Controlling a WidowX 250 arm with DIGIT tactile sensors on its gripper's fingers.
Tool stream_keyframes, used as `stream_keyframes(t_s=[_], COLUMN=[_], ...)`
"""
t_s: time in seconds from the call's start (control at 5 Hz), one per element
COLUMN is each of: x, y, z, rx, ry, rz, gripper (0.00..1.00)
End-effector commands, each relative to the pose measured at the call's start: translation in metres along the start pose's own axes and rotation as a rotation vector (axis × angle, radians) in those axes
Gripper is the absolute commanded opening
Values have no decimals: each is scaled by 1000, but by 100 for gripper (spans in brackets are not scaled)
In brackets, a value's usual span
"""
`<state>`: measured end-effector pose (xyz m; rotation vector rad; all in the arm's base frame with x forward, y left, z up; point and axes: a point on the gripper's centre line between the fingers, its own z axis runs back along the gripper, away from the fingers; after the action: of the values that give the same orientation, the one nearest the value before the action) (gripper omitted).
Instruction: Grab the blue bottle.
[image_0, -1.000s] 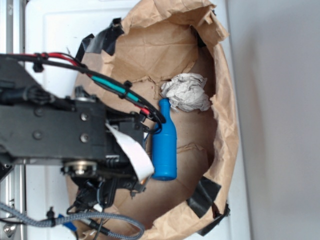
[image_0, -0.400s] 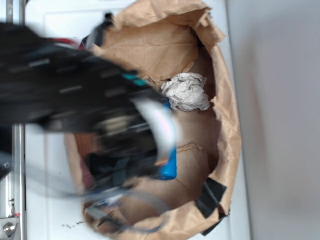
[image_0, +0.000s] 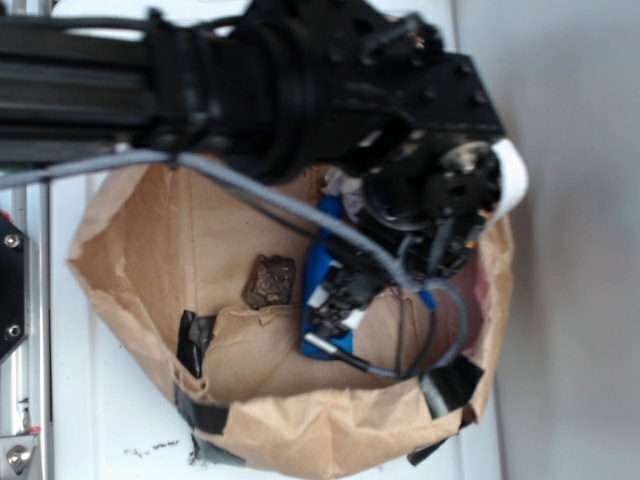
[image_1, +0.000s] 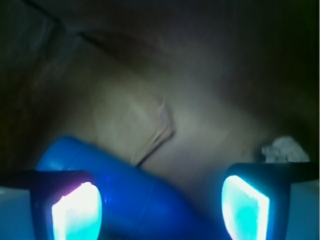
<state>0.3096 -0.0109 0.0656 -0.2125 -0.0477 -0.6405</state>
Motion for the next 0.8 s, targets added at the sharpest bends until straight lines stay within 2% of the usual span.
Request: stream_keyframes(t_s=[0.0, 0.2, 0.6], x=[-12, -18, 0], y=[-70, -81, -53], z=[15, 19, 1], rx=[11, 15, 10], ry=[-73, -93, -43], rz=[-263, -287, -243], gripper=[100, 100, 100])
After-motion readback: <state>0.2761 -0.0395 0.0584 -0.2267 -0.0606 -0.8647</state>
